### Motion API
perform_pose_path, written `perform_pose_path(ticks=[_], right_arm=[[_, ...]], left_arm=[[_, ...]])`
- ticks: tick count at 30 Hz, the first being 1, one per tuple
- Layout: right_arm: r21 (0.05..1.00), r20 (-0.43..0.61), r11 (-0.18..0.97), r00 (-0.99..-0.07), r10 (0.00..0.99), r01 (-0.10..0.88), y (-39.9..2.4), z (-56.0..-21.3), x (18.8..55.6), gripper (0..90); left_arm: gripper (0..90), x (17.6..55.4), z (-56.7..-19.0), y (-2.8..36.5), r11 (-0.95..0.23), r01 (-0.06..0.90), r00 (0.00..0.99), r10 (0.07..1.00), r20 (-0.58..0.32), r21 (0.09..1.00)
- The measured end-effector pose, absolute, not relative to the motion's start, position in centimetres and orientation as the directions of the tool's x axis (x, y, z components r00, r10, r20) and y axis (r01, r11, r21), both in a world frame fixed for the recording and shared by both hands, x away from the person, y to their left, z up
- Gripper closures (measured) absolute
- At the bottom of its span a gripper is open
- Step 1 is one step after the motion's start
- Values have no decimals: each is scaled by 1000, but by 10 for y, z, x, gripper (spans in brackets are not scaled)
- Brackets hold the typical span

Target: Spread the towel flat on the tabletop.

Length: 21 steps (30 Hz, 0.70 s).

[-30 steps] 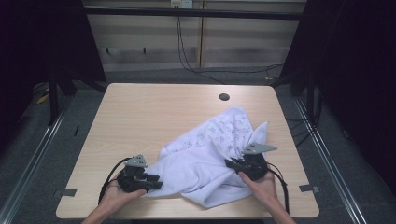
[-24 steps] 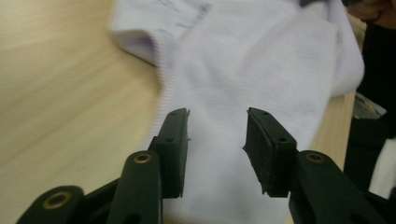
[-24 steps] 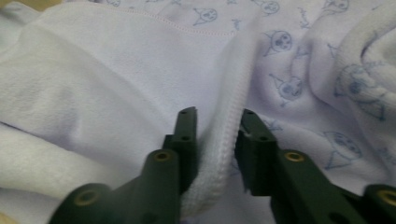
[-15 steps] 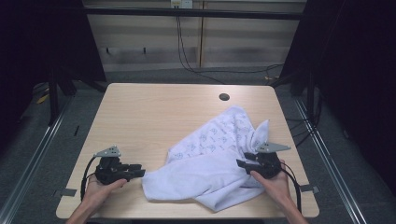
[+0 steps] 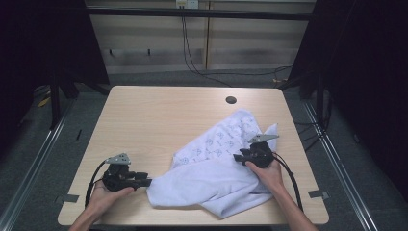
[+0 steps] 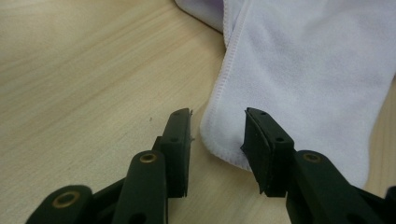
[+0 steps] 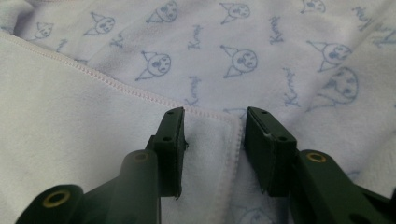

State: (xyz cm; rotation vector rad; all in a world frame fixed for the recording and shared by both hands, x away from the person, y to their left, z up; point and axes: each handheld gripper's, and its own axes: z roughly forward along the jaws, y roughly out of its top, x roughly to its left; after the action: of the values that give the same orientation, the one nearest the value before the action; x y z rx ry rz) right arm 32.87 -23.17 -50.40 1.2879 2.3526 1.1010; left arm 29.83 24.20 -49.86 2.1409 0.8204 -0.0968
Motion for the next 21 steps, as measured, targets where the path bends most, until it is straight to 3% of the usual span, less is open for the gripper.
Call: perform_pose_path(ticks=[1, 2, 4, 5, 6, 8, 13, 18, 21], right_arm=[[716, 144, 318, -577, 804, 621, -231, -504, 329, 584], [722, 164, 310, -588, 792, 619, -231, -504, 327, 665], [722, 153, 318, -590, 793, 614, -230, -504, 327, 706], [728, 152, 317, -593, 791, 609, -230, -503, 325, 805], [728, 152, 317, -593, 791, 609, -230, -503, 325, 805], [744, 175, 286, -589, 789, 603, -234, -499, 324, 871], [769, 195, 243, -579, 792, 591, -239, -489, 318, 881], [794, 205, 212, -580, 788, 569, -243, -479, 311, 884], [815, 212, 184, -578, 788, 549, -248, -469, 306, 885]], left_arm=[[616, 298, -499, 241, -463, 582, 790, 517, -331, 668], [611, 297, -499, 240, -471, 578, 797, 501, -338, 667], [602, 296, -500, 239, -469, 584, 796, 489, -356, 662], [588, 296, -500, 238, -472, 584, 799, 478, -365, 660], [588, 295, -500, 237, -477, 578, 803, 474, -360, 662], [641, 292, -500, 235, -496, 572, 812, 451, -370, 653], [859, 288, -500, 228, -538, 540, 837, 420, -350, 647], [887, 288, -498, 225, -538, 527, 842, 435, -319, 658], [889, 291, -492, 227, -474, 532, 830, 458, -320, 702]])
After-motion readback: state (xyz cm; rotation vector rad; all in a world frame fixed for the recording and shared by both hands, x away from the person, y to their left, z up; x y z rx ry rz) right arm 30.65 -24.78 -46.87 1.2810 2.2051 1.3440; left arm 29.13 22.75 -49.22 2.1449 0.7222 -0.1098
